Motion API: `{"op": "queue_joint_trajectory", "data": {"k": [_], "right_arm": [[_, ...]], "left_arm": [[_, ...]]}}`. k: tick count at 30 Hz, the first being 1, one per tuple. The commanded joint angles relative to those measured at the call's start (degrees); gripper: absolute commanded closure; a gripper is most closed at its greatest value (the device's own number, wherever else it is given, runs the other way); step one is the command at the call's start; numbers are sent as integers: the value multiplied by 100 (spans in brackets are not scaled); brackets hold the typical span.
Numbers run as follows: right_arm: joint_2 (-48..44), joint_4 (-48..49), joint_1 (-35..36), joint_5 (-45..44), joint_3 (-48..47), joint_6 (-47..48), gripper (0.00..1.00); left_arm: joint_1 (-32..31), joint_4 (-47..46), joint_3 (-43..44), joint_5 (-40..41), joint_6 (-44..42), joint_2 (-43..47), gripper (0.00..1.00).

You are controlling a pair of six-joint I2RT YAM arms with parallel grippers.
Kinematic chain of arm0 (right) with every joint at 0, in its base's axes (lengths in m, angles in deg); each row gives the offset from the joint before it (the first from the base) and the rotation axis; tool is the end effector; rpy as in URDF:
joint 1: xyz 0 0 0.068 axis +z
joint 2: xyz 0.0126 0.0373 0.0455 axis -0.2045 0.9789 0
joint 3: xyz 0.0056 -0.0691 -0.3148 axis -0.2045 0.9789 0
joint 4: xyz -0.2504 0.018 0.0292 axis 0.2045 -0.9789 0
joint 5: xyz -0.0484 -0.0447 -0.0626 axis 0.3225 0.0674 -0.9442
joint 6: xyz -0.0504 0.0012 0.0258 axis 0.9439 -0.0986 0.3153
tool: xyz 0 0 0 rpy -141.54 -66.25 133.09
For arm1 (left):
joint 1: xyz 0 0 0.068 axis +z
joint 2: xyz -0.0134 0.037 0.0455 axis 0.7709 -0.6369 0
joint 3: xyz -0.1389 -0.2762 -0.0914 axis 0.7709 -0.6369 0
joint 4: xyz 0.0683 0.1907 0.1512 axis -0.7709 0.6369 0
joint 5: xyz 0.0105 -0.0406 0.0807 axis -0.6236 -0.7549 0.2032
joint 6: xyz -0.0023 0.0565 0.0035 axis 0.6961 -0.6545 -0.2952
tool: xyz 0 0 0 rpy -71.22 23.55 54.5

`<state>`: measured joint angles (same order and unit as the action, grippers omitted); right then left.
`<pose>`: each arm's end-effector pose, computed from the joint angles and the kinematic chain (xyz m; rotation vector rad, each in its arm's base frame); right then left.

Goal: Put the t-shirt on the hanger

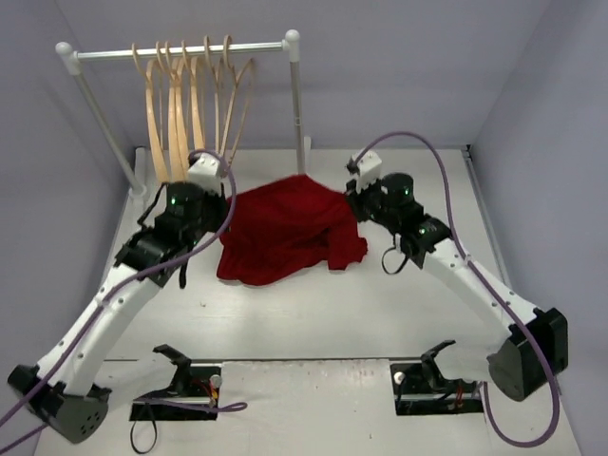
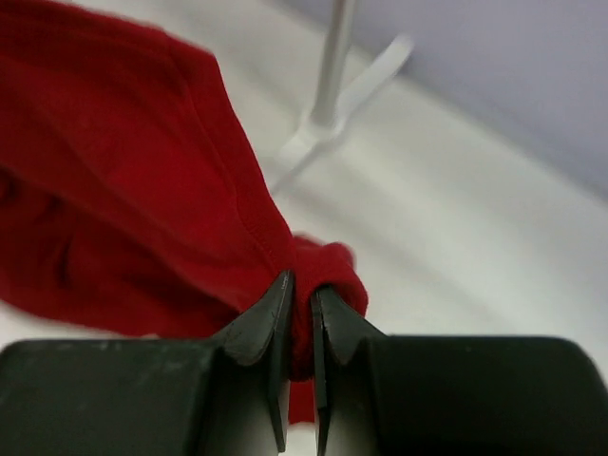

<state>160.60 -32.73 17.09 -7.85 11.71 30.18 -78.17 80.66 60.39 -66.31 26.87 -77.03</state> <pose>0.2414 0.1404 0.4052 -0.6602 1.5511 0.3910 0.1757 -0.0877 0.4400 0.1494 1.9148 -0.3960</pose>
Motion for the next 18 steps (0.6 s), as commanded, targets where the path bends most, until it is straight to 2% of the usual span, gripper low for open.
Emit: {"op": "queue_joint_trajectory", "data": {"k": [1,2,4,6,7,9,13,16,18], "right_arm": [[-475,374,360,192,1118,-810,84],[-544,409,601,200,1302,-908,82],[-702,410,994,119,1693,-1386,67],[-940,410,1332,66,1958,-1794,50],[-1056,410,1435,43,2035,-1947,45],[-1295,386,1519,42,2104,-2147,41],[-1634,253,1602,-187,2057,-2269,37],[-1742,186,1603,-554,1843,-2243,33],[-1503,162,1602,-711,1561,-2208,32]], "left_arm": [[-57,-605,-1266,-227,1163,906,100],[-57,-597,-1869,-287,1337,1072,100],[-74,-531,-2528,-584,1720,1724,100],[-84,-225,-2743,-734,1955,2052,75],[-84,-13,-2768,-860,1993,2243,62],[-84,558,-2626,-837,1978,2502,46],[-84,1262,-2201,-731,1806,2808,35],[-84,1502,-1766,-439,1533,2750,33],[-84,1541,-1522,-51,1426,2549,32]]}}
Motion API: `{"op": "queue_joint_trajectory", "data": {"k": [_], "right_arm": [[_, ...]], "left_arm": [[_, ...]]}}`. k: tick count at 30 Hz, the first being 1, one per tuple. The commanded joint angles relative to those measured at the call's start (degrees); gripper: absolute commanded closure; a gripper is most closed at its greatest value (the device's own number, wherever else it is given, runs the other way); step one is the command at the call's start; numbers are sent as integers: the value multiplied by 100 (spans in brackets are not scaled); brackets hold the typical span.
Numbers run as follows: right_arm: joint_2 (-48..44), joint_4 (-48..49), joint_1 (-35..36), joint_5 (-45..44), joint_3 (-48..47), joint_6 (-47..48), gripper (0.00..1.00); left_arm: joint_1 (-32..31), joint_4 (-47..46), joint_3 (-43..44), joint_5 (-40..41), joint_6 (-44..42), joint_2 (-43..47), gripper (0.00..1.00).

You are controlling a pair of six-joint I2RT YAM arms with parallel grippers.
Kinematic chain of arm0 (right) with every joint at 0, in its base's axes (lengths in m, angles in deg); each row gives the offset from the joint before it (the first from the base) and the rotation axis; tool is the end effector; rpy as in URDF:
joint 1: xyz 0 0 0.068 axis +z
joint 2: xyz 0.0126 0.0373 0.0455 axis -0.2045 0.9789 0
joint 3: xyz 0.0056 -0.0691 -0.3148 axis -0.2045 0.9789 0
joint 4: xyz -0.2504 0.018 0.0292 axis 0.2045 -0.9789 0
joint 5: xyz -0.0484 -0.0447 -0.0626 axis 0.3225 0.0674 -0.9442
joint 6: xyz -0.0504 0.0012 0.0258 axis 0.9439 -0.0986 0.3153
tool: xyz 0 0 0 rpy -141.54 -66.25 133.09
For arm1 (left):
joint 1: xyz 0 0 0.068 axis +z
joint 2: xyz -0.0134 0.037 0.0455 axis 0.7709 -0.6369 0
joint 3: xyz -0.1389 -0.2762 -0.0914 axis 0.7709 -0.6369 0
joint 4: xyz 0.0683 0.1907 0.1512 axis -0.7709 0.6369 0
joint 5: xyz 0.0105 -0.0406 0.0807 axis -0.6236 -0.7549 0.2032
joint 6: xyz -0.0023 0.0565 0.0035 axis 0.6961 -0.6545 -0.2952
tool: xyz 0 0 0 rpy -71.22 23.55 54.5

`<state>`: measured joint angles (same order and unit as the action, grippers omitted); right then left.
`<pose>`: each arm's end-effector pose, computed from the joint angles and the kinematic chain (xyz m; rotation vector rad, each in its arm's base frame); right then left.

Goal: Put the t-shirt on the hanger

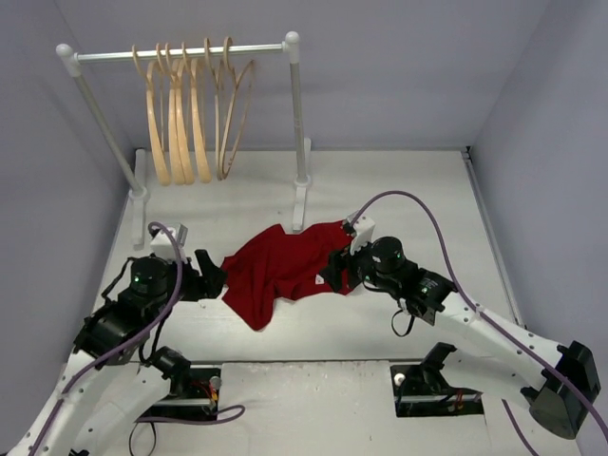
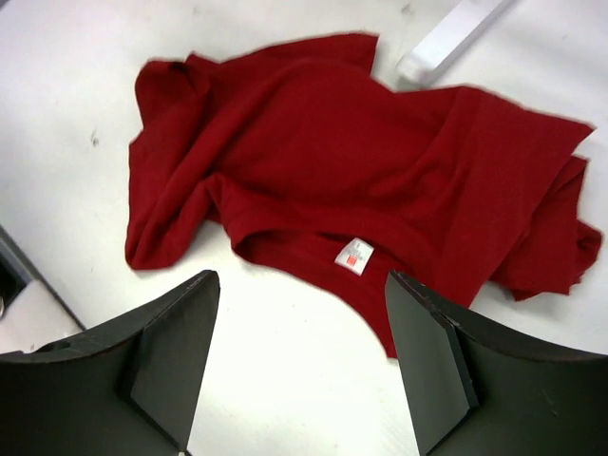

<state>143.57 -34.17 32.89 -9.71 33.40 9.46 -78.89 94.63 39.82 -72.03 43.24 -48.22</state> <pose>0.1339 0.1396 0.3321 -0.6158 1.7460 0.8091 0.0570 -0.0307 0.3515 -0.0471 2.0633 -0.6463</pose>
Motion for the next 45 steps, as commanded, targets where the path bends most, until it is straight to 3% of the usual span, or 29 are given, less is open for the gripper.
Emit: {"op": "queue_joint_trajectory", "data": {"k": [1,10,17,27,36,45], "right_arm": [[349,295,23,-571,-779,-117,32],[2179,292,100,-1264,-2970,-494,31],[3677,300,613,-2288,-5667,-414,30],[5899,299,752,-3016,-8544,-497,30],[6892,317,761,-3156,-9647,-535,31],[6615,334,753,-3679,-8974,-370,39]], "left_arm": [[-12,152,636,637,-254,-455,31],[34,134,1132,1803,-481,-1641,30],[59,90,780,2062,-651,-1336,30],[136,109,711,2172,-931,-1283,30],[415,90,717,1835,-860,-1311,30],[565,31,705,1544,-847,-1337,30]]}}
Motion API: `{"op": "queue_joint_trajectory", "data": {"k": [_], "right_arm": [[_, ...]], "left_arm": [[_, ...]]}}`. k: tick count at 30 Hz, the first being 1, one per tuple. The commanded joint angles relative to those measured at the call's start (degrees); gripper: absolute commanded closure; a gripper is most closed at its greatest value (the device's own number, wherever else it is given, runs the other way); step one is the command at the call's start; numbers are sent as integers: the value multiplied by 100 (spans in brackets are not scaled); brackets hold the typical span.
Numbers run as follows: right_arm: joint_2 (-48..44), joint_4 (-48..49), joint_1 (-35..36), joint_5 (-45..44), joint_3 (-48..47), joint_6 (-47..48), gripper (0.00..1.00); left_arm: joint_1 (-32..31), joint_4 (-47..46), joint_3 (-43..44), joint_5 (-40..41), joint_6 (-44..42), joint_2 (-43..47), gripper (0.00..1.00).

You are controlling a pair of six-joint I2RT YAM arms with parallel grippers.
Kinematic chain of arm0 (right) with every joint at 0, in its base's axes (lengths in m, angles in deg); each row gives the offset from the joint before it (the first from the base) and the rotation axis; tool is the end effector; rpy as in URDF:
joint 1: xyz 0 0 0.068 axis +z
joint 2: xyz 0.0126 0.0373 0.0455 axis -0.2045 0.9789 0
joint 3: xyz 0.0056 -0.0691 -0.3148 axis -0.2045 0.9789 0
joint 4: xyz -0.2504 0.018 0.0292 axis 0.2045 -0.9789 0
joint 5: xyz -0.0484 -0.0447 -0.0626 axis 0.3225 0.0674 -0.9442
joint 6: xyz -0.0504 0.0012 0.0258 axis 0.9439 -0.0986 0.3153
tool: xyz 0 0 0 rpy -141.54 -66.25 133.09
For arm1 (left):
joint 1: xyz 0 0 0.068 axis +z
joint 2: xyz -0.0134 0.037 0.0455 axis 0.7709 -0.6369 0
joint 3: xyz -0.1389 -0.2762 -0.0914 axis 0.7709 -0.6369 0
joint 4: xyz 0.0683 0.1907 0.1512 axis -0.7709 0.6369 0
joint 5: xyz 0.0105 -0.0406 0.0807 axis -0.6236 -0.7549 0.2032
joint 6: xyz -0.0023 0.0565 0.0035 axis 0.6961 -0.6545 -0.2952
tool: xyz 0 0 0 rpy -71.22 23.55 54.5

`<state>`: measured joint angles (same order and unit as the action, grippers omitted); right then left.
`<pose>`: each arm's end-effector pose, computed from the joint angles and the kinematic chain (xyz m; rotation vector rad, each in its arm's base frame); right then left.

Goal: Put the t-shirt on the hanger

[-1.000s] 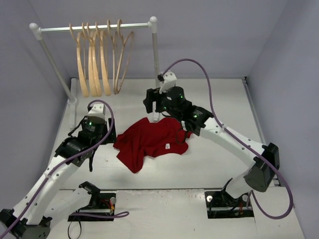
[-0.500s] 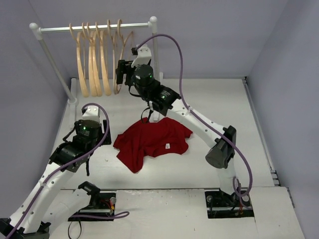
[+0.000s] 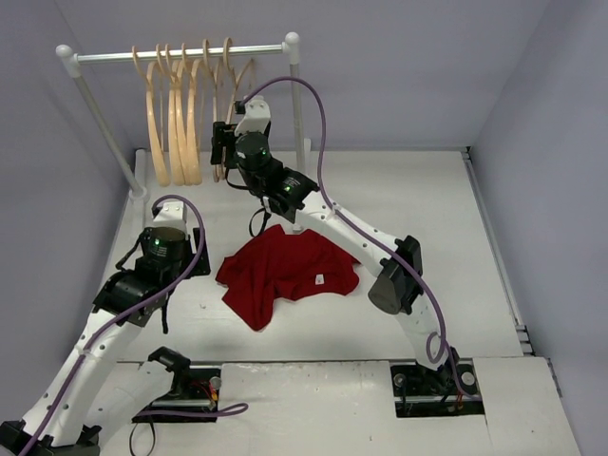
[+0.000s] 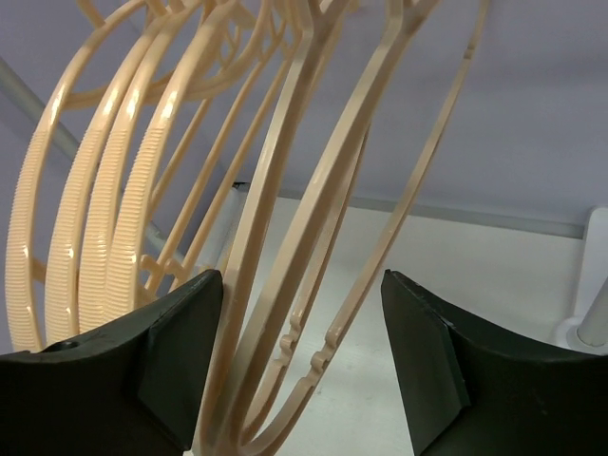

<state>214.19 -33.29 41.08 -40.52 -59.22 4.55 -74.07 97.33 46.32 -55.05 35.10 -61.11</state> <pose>0.3405 0.4237 0.4657 -0.0977 1.4306 0.7197 0.1055 -0.0334 0.3685 -0.1556 2.1290 -0.1466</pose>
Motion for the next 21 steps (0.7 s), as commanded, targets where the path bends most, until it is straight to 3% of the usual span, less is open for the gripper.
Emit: {"op": "queue_joint_trajectory", "data": {"k": [1,5,9,21], "right_arm": [[-488,254,-75,-656,375,145,41],[-688,249,-76,-923,776,254,49],[-841,261,-76,-994,1028,314,51],[-1257,340,-164,-690,1572,404,63]], "left_arm": [[102,-242,54,-189,-33,-49,30],[131,-251,54,-235,-15,-46,30],[136,-251,36,-266,-15,-49,30],[139,-260,24,-331,-7,-72,30]]}}
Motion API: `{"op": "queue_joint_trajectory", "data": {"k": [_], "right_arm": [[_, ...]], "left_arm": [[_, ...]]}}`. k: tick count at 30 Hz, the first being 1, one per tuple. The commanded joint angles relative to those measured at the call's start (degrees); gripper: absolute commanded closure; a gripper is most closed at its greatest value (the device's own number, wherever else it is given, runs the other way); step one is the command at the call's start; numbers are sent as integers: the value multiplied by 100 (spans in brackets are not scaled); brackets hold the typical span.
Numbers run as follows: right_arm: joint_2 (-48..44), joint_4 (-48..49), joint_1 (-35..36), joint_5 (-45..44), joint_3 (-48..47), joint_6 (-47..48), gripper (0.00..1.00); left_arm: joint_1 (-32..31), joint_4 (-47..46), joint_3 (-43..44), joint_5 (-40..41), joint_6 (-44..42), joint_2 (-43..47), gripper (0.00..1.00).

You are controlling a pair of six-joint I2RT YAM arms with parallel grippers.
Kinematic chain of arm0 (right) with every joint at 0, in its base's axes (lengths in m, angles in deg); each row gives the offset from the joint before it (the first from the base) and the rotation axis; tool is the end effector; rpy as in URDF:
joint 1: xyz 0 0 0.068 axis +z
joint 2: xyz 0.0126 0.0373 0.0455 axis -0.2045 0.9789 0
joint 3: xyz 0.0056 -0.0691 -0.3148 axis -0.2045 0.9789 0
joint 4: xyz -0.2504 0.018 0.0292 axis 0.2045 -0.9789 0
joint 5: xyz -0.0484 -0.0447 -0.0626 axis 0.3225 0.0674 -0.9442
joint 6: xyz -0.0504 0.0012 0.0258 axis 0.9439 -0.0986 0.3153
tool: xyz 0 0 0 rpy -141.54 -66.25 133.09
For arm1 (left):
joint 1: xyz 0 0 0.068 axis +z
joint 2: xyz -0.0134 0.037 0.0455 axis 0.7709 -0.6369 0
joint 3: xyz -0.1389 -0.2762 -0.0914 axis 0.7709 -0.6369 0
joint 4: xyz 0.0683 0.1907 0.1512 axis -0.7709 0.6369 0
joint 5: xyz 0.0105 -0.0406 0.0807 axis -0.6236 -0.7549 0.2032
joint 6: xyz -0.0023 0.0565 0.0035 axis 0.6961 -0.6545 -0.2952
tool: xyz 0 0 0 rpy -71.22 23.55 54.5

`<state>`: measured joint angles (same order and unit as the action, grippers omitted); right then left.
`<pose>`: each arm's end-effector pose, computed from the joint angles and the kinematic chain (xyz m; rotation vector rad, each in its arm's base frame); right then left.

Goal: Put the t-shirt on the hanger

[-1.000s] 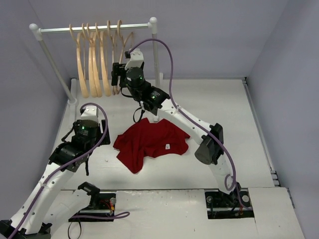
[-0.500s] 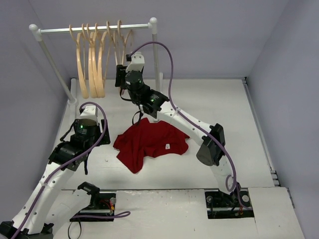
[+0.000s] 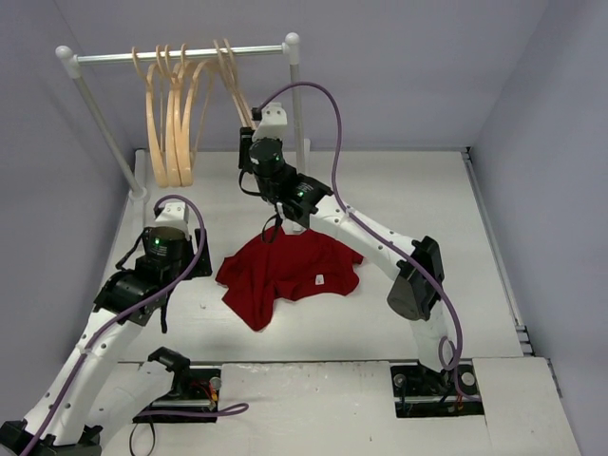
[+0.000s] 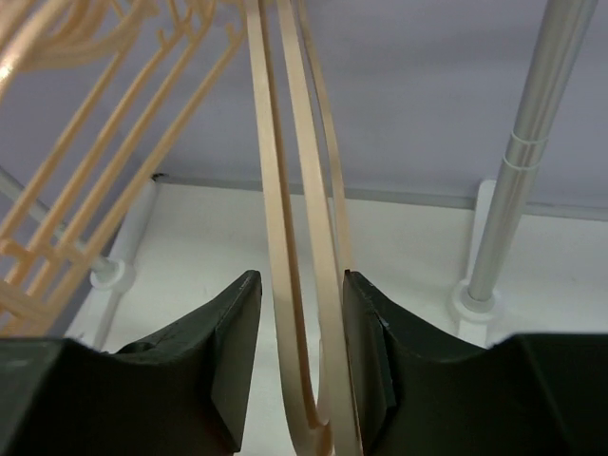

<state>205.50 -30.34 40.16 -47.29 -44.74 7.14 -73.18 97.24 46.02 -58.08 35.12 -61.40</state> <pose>0.3286 0.3877 0.4611 -0.0406 1.4723 0.5602 0.1071 -0.0344 0.3662 -0.1419 2.1503 -0.1880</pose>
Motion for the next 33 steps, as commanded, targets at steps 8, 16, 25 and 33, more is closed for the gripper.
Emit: {"op": "queue_joint_trajectory", "data": {"k": [8,16,25,33], "right_arm": [[-600,65,-174,514,222,506,52],[-968,59,-364,1001,315,630,24],[-1318,65,-478,1195,202,1044,15],[-1407,65,-775,1561,396,1042,31]], "left_arm": [[51,-251,49,-40,0,-65,30],[51,-236,49,-47,0,-75,30],[45,-251,34,-43,12,-99,30],[51,-251,49,-49,9,-135,30]]}}
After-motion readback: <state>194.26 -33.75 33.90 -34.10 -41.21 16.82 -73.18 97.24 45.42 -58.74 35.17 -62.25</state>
